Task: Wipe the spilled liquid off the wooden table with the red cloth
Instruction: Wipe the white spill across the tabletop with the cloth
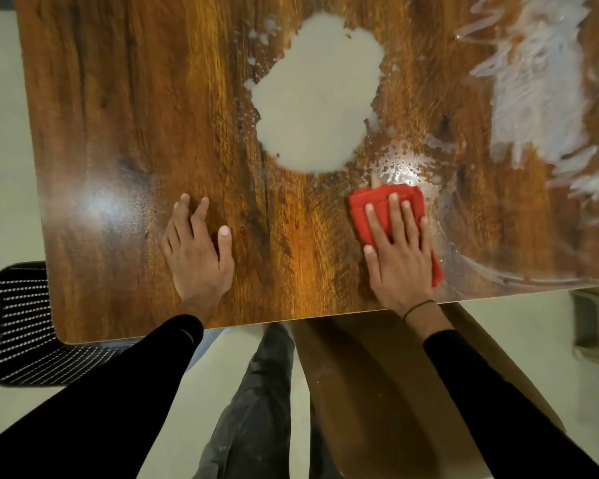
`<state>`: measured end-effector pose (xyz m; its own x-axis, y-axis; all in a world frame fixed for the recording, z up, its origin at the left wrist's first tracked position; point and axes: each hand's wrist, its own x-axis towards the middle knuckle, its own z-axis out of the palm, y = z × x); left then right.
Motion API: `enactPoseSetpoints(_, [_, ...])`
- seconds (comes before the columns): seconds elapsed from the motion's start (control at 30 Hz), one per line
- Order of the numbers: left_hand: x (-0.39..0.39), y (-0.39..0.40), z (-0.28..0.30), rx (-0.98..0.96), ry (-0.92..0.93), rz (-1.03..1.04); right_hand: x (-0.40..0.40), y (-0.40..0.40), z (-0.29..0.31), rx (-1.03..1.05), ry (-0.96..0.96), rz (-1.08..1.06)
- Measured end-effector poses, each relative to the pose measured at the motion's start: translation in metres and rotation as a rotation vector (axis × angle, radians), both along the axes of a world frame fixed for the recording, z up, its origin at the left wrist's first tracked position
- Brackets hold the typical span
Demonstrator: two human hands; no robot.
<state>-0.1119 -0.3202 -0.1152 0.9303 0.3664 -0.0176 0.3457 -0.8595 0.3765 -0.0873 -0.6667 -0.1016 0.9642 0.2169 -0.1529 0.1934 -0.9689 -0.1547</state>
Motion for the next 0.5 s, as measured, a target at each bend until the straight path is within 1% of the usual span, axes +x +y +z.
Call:
enactPoseSetpoints(0.13, [0.000,0.002,-0.003,0.034,0.003,-0.006,0.025,0.034,0.002,0.034,-0.058,-0.394])
enactPoseSetpoints(0.2, [0.000,0.003,-0.003,0.038,0.006,-0.003,0.014,0.060,0.006,0.050,-0.062,-0.542])
enactPoseSetpoints(0.27, [0.001,0.002,0.000,0.023,-0.001,0.005,-0.010,0.088,0.011,0.064,-0.042,-0.623])
enactPoseSetpoints(0.3, [0.001,0.002,0.002,0.004,-0.005,0.012,-0.026,0.103,0.014,0.065,-0.015,-0.602])
enactPoseSetpoints(0.33, [0.001,0.002,0.003,-0.024,-0.012,0.020,-0.043,0.118,0.016,0.075,0.021,-0.528])
enactPoseSetpoints(0.37, [0.001,0.002,0.005,-0.058,-0.024,0.027,-0.058,0.132,0.017,0.094,0.054,-0.411])
enactPoseSetpoints(0.43, [0.001,0.004,0.009,-0.122,-0.059,0.029,-0.071,0.155,0.013,0.125,0.077,-0.105])
enactPoseSetpoints(0.5, [0.000,0.004,0.011,-0.171,-0.086,0.018,-0.051,0.172,0.006,0.137,0.057,0.167])
